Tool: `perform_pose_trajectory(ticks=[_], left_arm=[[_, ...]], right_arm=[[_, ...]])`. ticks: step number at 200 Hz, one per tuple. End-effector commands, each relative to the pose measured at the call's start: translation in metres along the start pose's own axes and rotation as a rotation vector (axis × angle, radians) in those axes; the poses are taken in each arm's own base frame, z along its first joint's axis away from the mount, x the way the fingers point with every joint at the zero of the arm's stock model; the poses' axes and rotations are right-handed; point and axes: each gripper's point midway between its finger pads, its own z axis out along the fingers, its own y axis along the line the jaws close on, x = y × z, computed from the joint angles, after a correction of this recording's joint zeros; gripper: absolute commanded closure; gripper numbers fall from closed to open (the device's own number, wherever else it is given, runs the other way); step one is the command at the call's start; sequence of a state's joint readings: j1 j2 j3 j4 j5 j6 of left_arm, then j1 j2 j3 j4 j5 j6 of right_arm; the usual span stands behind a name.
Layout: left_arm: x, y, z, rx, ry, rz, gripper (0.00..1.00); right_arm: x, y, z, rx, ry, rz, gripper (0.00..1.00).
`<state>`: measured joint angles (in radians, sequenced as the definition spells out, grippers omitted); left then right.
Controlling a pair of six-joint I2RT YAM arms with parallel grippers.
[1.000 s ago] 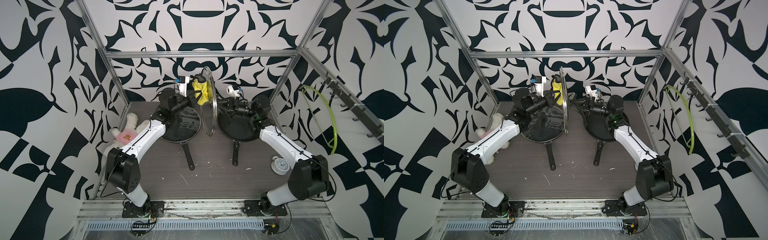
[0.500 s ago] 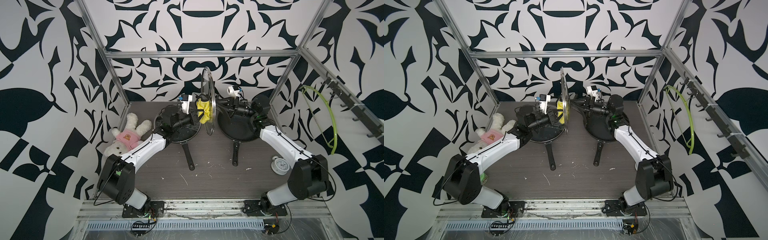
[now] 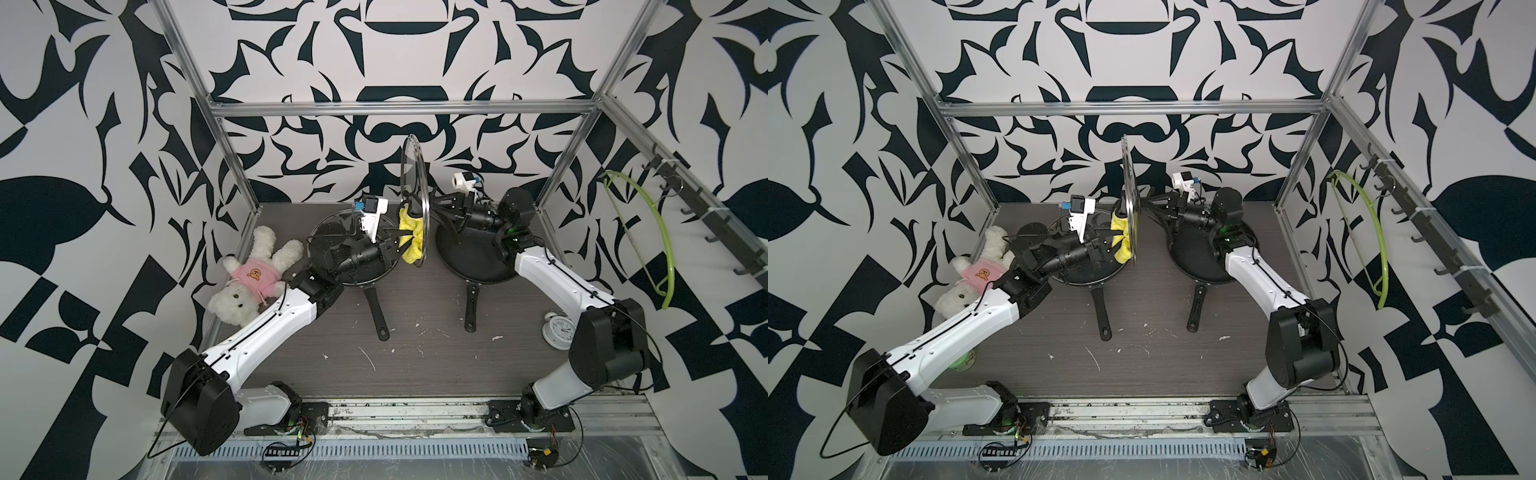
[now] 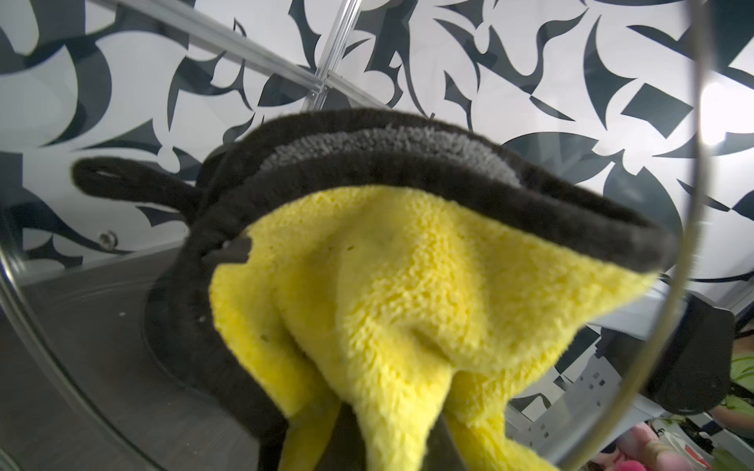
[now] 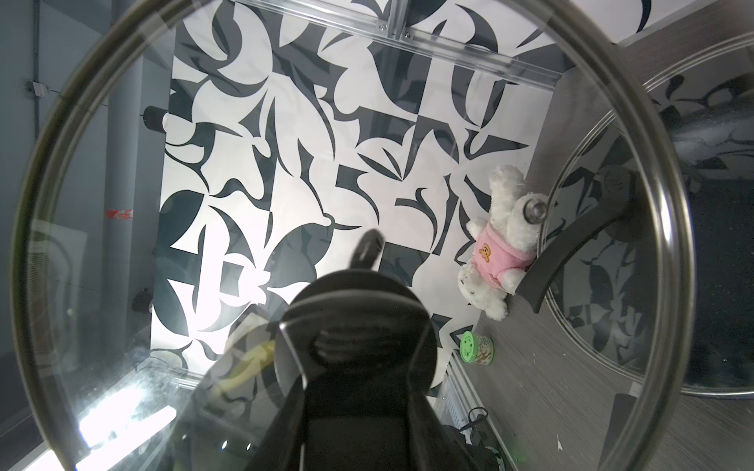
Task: Wipe the pot lid with a cloth
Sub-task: Wipe the pot lid.
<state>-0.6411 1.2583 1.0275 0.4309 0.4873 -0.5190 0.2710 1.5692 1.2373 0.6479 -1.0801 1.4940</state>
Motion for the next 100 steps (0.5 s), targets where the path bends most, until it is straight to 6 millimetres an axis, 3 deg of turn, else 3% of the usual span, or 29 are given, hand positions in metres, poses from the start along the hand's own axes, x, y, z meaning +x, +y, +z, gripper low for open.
perform_pose_trajectory(ticks=[1, 17, 46, 100], left_arm=[[-0.007, 0.002, -0.001, -0.053, 0.008, 0.102, 1.00], [0.001, 0.023, -0.005, -0.124, 0.030, 0.088, 1.00], [-0.004, 0.053, -0.036, -0.273, -0.051, 0.063, 1.00], [-0.030, 0.057, -0.096, -0.567, -0.076, 0.232, 1.00]], right_arm=[[0.000, 0.082, -0.004, -0.152, -0.057, -0.296, 1.00], [-0.001, 0.081, -0.005, -0.139, -0.067, -0.311, 1.00], [-0.005, 0.075, -0.009, -0.049, -0.113, -0.351, 1.00], [-0.027, 0.055, -0.036, 0.338, -0.281, -0.515, 1.00]])
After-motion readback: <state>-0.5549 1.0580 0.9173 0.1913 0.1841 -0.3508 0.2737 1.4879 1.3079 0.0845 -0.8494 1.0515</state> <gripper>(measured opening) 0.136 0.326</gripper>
